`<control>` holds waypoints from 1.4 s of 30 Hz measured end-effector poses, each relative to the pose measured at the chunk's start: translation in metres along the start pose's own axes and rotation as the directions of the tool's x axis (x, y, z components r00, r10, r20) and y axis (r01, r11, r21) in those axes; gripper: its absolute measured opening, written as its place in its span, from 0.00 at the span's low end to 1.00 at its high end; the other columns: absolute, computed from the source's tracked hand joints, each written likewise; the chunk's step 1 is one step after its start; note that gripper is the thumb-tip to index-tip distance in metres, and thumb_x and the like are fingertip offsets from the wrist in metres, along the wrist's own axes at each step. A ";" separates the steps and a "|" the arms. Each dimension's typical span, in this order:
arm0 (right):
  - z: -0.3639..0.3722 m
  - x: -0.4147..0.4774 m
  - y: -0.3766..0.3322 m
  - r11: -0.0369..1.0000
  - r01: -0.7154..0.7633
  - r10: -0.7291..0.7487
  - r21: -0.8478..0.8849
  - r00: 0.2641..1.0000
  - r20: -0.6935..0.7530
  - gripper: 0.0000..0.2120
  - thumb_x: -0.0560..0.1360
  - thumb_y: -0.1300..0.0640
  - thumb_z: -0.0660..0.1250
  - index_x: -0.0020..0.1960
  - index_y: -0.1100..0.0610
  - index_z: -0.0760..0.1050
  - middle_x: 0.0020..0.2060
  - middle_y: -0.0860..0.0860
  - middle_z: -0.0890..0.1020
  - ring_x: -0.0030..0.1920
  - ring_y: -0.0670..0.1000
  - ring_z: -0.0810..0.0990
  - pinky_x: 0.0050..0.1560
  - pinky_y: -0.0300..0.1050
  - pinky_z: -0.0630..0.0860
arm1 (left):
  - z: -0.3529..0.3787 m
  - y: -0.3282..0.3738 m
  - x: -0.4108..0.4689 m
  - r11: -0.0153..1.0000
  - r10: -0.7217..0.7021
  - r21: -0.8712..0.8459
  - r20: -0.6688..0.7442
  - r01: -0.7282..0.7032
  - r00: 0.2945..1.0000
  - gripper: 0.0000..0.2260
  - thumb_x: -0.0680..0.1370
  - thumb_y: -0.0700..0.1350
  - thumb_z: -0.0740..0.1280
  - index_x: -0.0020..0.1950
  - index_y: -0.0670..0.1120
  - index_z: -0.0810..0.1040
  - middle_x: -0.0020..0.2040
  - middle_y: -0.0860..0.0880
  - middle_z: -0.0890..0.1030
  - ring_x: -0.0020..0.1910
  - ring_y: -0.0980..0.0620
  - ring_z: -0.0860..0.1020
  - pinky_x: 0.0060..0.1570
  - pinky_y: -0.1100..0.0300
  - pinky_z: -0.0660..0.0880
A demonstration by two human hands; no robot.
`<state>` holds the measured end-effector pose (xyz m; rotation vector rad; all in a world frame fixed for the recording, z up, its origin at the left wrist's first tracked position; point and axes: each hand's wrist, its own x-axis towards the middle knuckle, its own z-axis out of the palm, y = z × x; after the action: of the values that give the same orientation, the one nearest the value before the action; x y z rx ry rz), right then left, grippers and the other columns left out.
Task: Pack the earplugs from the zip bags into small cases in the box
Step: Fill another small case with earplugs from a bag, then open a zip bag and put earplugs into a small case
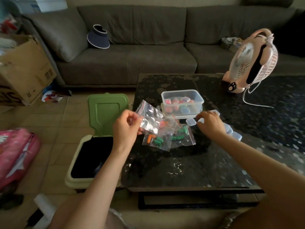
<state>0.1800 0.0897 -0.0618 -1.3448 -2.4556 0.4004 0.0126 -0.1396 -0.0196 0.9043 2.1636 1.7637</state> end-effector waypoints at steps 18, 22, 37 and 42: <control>0.018 -0.011 0.028 0.980 0.157 -0.143 -0.121 0.983 0.120 0.27 0.75 0.58 0.66 0.72 0.51 0.65 0.71 0.56 0.66 0.70 0.60 0.63 0.68 0.58 0.64 | -0.112 -0.129 0.079 0.805 -0.458 0.308 -0.218 0.506 0.862 0.15 0.76 0.35 0.68 0.30 0.40 0.68 0.13 0.50 0.70 0.13 0.56 0.71 0.34 0.53 0.78; 0.024 -0.006 0.022 0.974 0.177 -0.160 -0.140 0.979 0.127 0.24 0.76 0.56 0.64 0.72 0.49 0.65 0.70 0.55 0.67 0.70 0.59 0.64 0.65 0.55 0.67 | -0.103 -0.191 0.069 0.658 -0.661 0.300 -0.209 0.691 0.720 0.04 0.78 0.30 0.62 0.51 0.29 0.71 0.20 0.41 0.75 0.12 0.52 0.71 0.12 0.62 0.68; 0.009 -0.014 0.005 0.992 0.107 -0.106 -0.066 0.994 0.017 0.18 0.76 0.59 0.62 0.66 0.55 0.72 0.59 0.57 0.75 0.57 0.61 0.76 0.48 0.52 0.74 | -0.030 -0.049 0.056 0.773 -0.327 0.601 0.103 0.203 0.939 0.17 0.77 0.48 0.66 0.63 0.42 0.72 0.64 0.45 0.73 0.63 0.46 0.72 0.63 0.48 0.70; -0.001 -0.029 -0.001 0.994 0.107 -0.107 0.005 0.993 0.043 0.19 0.74 0.59 0.66 0.64 0.54 0.74 0.60 0.57 0.74 0.58 0.59 0.76 0.49 0.49 0.73 | 0.012 -0.013 0.020 0.781 -0.233 0.624 0.269 0.016 0.935 0.16 0.76 0.50 0.67 0.60 0.44 0.74 0.59 0.49 0.75 0.55 0.52 0.74 0.51 0.60 0.69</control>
<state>0.1943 0.0650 -0.0643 -1.2088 -2.5478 0.4111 -0.0011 -0.1199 -0.0309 1.0553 2.5075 0.7410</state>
